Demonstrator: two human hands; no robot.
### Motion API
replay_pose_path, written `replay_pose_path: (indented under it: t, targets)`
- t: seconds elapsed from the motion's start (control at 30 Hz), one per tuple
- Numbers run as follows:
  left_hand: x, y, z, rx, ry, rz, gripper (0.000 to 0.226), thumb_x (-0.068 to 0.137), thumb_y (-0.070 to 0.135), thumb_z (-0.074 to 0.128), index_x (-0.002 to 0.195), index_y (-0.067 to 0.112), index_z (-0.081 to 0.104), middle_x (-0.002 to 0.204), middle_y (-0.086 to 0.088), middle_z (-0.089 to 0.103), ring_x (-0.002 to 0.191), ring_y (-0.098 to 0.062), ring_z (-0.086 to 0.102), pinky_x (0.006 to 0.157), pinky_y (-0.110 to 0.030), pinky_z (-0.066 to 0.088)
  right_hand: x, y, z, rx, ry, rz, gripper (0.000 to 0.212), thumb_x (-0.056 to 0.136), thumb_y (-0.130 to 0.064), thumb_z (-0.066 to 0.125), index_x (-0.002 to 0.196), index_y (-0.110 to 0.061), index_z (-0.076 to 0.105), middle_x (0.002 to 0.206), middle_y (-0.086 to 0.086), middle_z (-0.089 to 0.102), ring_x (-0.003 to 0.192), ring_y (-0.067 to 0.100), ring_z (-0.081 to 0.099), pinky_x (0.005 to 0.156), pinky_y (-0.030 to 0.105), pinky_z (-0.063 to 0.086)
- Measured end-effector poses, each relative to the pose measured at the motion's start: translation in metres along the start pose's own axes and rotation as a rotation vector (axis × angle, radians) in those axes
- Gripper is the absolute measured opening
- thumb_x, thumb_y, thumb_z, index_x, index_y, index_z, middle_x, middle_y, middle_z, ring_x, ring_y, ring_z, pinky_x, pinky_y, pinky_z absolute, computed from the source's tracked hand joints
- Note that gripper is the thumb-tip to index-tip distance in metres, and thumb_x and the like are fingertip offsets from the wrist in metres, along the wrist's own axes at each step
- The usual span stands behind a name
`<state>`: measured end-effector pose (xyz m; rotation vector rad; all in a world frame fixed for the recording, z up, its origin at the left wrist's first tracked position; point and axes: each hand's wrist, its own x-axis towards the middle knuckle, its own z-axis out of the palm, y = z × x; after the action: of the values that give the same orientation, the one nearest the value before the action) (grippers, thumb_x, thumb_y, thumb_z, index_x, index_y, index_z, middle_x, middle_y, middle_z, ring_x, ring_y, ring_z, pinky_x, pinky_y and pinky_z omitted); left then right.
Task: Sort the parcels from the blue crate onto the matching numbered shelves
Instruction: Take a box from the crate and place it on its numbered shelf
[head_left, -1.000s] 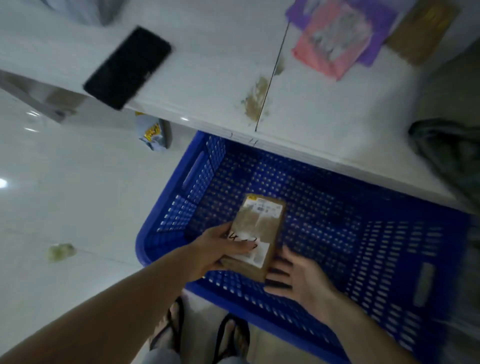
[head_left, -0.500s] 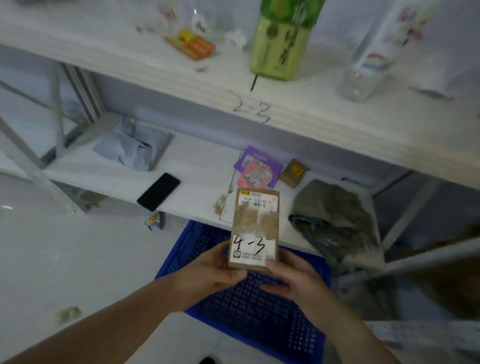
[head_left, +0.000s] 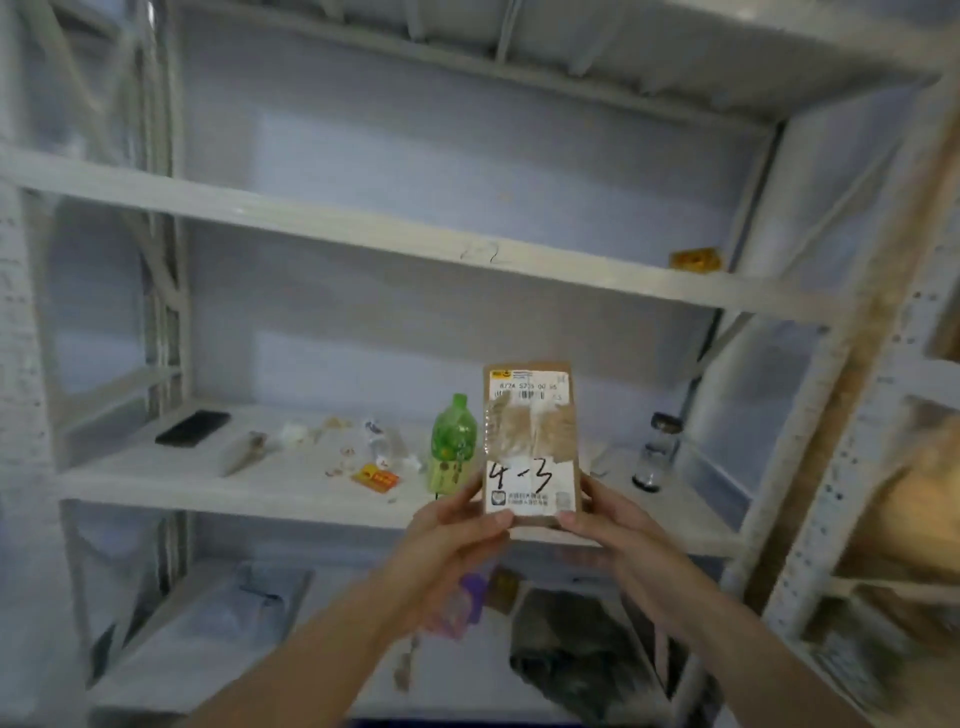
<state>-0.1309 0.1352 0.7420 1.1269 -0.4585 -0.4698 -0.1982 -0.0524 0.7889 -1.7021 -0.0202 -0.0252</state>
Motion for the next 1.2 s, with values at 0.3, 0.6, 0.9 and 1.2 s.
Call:
replay_pose_path:
  t: [0.3,0.6,0.9,1.2]
  targets:
    - [-0.015,0.177,0.132,0.138,-0.106,0.308,0.050,0.086,0.003,0.059,0.135,0.013,0.048,0.122,-0.005,0.066,0.117,-0.019,0.059,0.099,-0.029,0.047,-0.077,-0.182,-0.031,0.051,0.143,-0.322,0.054,0.086,-0.010,0.063,0.136,-0.021,0.048,0.114,-0.005,0.070,0.110,0.015,0.063,0.096,0.035,0.050]
    - [-0.011,0.193,0.209,0.240,-0.061,0.393,0.056,0.089,-0.007,0.052,0.140,0.013,0.042,0.125,-0.005,0.063,0.121,-0.021,0.054,0.103,-0.033,0.044,-0.112,-0.218,-0.053,-0.245,0.438,-0.427,0.040,0.095,0.001,0.047,0.135,-0.006,0.048,0.128,0.007,0.059,0.098,0.009,0.052,0.077,0.014,0.046]
    - [-0.025,0.176,0.226,0.364,-0.026,0.310,0.040,0.097,0.000,0.041,0.136,0.007,0.043,0.117,-0.003,0.059,0.107,-0.015,0.053,0.083,-0.021,0.045,-0.127,-0.200,-0.069,-0.317,0.517,-0.441,0.040,0.097,0.001,0.043,0.136,-0.007,0.049,0.120,0.005,0.059,0.099,0.005,0.053,0.087,0.013,0.040]
    - [-0.025,0.077,0.258,0.511,0.035,0.236,0.031,0.092,0.001,0.053,0.122,0.003,0.060,0.117,-0.019,0.065,0.100,-0.019,0.056,0.088,-0.031,0.048,-0.177,-0.104,-0.093,-0.378,0.906,-0.253,0.022,0.092,-0.014,0.057,0.108,-0.014,0.072,0.099,0.000,0.073,0.092,0.014,0.066,0.082,0.026,0.053]
